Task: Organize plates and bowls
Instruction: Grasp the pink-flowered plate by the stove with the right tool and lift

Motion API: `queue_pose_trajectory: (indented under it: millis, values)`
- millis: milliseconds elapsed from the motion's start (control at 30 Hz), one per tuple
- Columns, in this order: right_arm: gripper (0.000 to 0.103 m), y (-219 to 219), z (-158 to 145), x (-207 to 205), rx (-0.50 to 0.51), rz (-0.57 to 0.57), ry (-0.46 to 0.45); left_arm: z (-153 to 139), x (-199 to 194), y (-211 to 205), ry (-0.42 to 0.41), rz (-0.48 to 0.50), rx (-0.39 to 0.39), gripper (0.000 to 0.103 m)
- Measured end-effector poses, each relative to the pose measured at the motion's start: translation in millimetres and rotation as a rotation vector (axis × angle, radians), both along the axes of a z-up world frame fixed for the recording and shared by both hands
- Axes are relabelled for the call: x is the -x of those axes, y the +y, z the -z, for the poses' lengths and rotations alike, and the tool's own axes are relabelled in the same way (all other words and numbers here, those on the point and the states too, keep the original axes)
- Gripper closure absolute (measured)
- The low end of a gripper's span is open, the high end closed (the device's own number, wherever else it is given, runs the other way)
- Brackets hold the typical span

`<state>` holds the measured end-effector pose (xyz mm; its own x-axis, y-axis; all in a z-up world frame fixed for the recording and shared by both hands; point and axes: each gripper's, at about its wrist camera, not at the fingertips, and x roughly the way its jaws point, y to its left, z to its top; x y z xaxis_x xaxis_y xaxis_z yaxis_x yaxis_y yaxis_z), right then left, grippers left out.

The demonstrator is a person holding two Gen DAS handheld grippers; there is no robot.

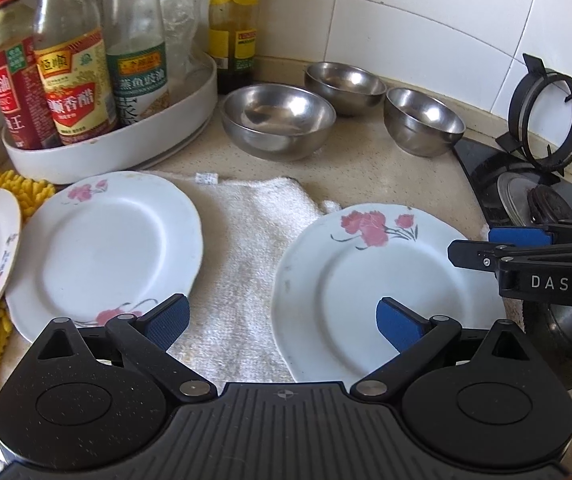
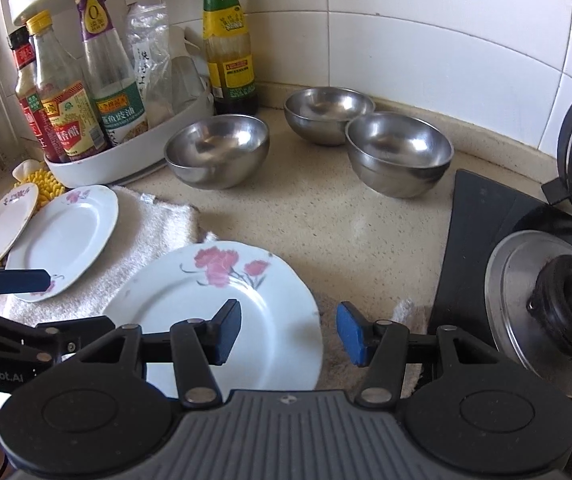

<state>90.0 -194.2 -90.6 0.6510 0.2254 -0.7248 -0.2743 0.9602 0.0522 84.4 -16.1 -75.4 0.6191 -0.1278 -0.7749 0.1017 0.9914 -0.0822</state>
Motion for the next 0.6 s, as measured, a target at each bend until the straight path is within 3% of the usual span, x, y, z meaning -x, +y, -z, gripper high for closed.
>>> queue_pose_trajectory:
  millis: [367,600]
  values:
    - [0.038,40.9,-11.7,-0.6,0.014,-0.04,-0.03,-8.5,-2.9,25.0,-0.025,0.013,0.031,0.001]
    - [0.038,84.4,-6.7,-7.8,0.015,-0.14,-0.022,-12.1,5.4,60.5,-0.029,-0.061,0.037,0.001]
